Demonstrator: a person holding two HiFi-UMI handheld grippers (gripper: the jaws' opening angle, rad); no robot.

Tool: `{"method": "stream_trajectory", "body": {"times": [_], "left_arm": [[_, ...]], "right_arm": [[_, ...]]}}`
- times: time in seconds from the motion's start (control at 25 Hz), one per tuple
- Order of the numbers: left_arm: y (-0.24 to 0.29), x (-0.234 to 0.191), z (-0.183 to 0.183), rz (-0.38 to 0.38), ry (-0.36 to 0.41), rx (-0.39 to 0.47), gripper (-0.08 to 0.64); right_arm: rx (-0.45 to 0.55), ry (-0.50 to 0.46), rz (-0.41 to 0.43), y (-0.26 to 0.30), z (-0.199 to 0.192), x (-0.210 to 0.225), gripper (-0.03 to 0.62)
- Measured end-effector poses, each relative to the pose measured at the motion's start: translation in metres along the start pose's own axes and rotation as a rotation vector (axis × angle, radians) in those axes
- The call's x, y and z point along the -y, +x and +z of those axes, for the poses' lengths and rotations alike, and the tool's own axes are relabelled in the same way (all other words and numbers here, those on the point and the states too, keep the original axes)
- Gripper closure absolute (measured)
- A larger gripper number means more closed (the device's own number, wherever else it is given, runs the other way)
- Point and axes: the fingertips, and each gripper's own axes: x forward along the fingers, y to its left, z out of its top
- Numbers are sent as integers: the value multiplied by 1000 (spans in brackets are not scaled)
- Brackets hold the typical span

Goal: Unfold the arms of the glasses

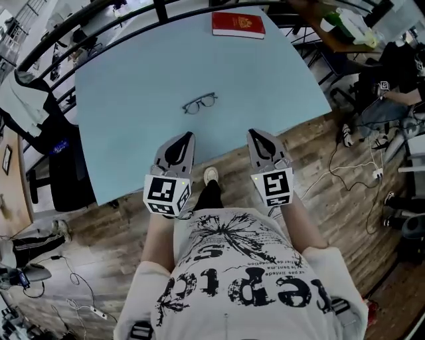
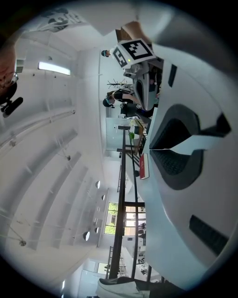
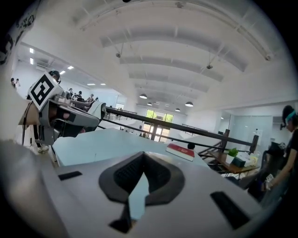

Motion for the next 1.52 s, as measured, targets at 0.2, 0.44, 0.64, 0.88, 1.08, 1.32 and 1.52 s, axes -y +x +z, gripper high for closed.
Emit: {"method": "stream_trajectory", "body": {"times": [0.2,0.44,0.64,0.88,1.08,1.32,1.52], "left_arm": [[58,-55,19,-20,1,11,540],[105,-96,38,-2,18,9,540],[124,-116,25,53,17,-40,540],[147,-132,11,137,3,-48,540],[163,-138,-6,219,-71,-74,540],[174,-142,-38,270,-106,-113,540],[173,-146,-53,312,-142,-135,541]], "right_arm": [[-66,41,36,91,12,24,581],[-57,31,97,172,31,44,581],[-125,5,211,213,16,44,581],[-206,-24,380,249,-9,44,581],[-349,-117,561,269,-50,41,581],[-499,-301,751,291,-99,31,575],[-527,-446,861,308,-123,21,520]]}}
